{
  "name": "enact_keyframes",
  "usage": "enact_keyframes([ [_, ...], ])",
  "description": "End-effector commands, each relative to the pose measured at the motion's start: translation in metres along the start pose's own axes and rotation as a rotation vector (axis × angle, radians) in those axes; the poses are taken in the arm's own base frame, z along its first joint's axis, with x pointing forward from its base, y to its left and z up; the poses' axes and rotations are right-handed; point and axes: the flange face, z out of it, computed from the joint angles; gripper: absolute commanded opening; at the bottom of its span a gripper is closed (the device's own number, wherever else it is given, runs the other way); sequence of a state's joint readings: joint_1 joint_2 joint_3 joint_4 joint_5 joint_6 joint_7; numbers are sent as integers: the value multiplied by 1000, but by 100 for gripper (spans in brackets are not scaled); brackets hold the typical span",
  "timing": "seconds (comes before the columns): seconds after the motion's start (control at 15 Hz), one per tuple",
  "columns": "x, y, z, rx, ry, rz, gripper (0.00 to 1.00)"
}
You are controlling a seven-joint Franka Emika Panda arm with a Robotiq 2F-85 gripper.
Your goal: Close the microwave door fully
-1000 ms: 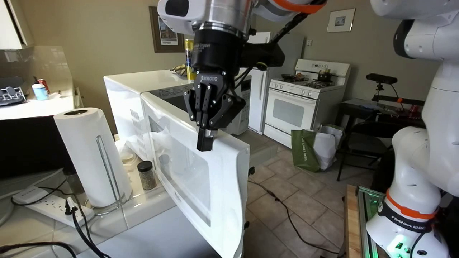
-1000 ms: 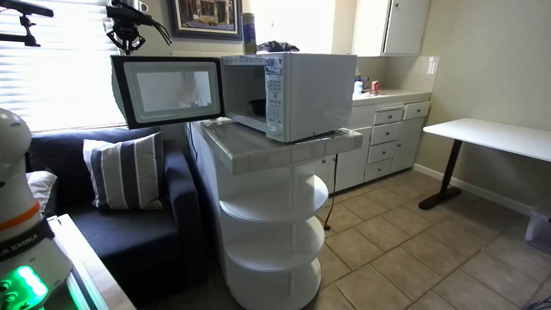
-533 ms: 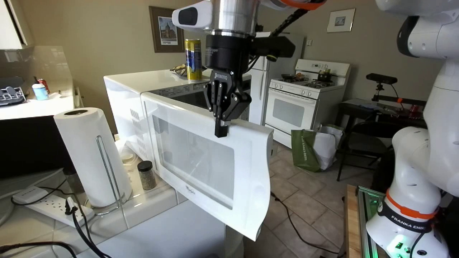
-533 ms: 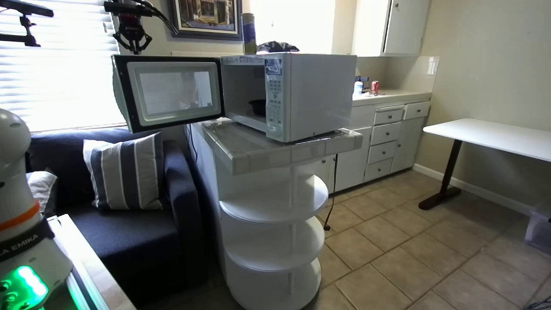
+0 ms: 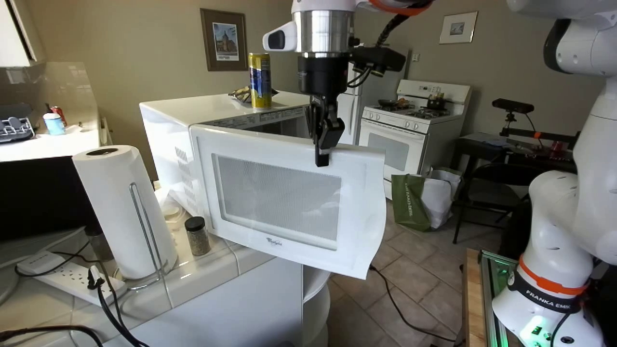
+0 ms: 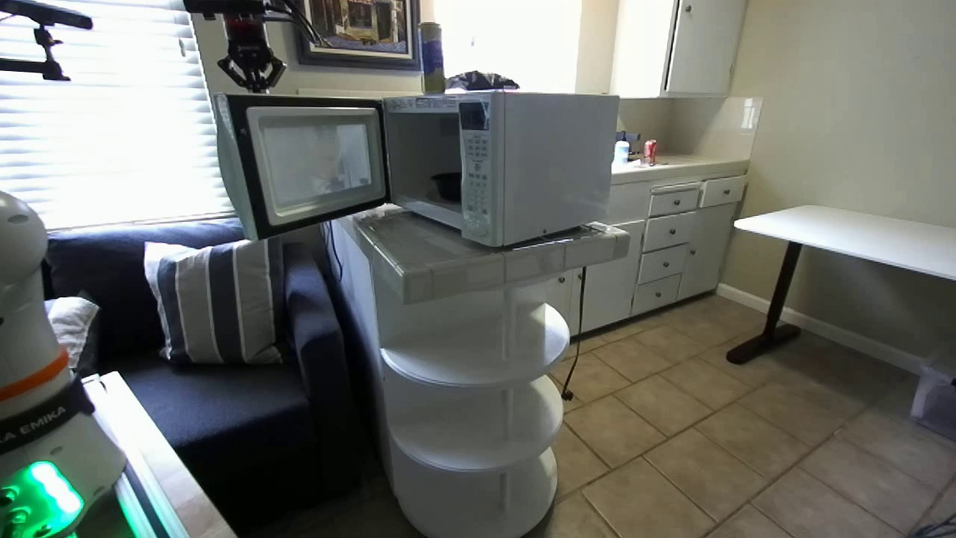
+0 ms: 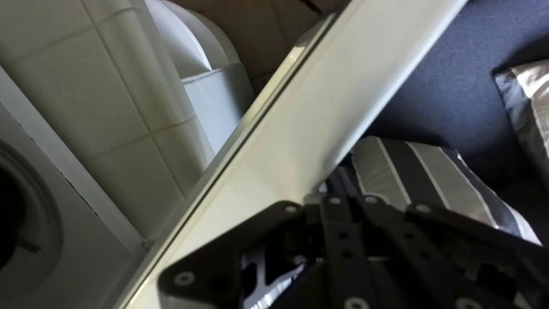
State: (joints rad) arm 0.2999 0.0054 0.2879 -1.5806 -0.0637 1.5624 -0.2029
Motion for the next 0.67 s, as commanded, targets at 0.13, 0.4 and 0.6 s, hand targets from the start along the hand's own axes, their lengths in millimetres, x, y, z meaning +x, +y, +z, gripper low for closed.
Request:
enact_keyframes([
  [0.13, -54, 43, 14, -62, -90, 210, 0],
  [0.4, -96, 75, 4, -129, -96, 316, 0],
  [0.6, -128, 103, -1, -161, -68, 381, 0],
])
